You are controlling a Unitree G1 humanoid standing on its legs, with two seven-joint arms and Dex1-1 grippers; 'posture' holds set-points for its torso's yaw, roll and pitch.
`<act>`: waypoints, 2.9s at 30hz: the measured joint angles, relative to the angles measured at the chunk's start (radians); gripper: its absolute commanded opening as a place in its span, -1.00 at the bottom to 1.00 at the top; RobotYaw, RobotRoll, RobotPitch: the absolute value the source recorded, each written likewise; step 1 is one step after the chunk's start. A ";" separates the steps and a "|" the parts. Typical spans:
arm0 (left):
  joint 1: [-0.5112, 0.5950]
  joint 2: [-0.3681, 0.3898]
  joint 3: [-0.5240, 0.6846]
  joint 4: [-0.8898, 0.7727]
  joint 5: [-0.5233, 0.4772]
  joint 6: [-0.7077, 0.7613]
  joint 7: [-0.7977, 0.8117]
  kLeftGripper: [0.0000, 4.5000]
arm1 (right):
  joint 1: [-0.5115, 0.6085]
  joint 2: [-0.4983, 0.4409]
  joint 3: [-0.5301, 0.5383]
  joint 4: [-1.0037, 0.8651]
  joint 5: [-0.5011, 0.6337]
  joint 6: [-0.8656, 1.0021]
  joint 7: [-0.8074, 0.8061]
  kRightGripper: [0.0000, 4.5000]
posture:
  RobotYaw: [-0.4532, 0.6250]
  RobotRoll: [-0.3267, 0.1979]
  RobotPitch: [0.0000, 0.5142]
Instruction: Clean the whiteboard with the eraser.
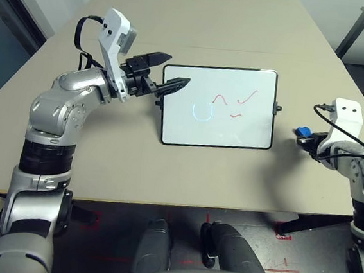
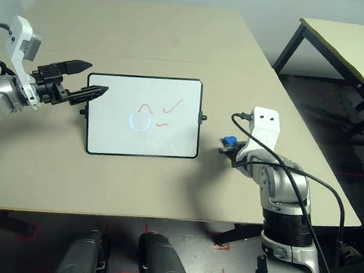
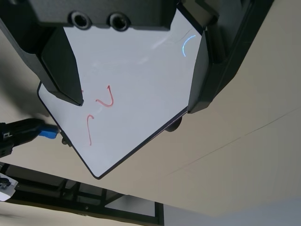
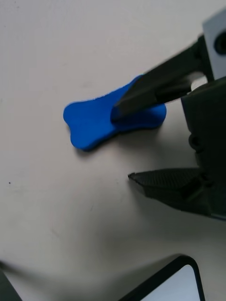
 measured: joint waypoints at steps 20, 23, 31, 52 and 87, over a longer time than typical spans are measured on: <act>0.000 0.000 0.000 0.004 0.013 0.000 0.002 1.00 | -0.082 -0.089 0.004 0.169 -0.012 -0.089 0.067 0.99 | -0.15 0.25 -0.54; 0.000 0.000 0.000 0.004 0.013 0.000 0.002 1.00 | -0.081 -0.094 0.005 0.228 -0.024 -0.128 0.074 0.99 | -0.15 0.25 -0.54; 0.001 0.001 0.001 0.004 0.013 0.000 0.002 1.00 | -0.087 -0.088 0.006 0.299 -0.029 -0.177 0.086 0.99 | -0.13 0.25 -0.55; -0.010 0.002 0.001 0.010 0.021 0.000 0.006 1.00 | -0.086 -0.054 -0.014 0.277 -0.029 -0.141 0.058 -0.66 | -0.15 0.25 -0.58; -0.037 -0.009 -0.002 0.042 0.033 -0.012 -0.010 1.00 | -0.180 0.065 0.345 -0.028 -0.132 -0.540 0.157 -0.73 | -0.14 0.25 -0.52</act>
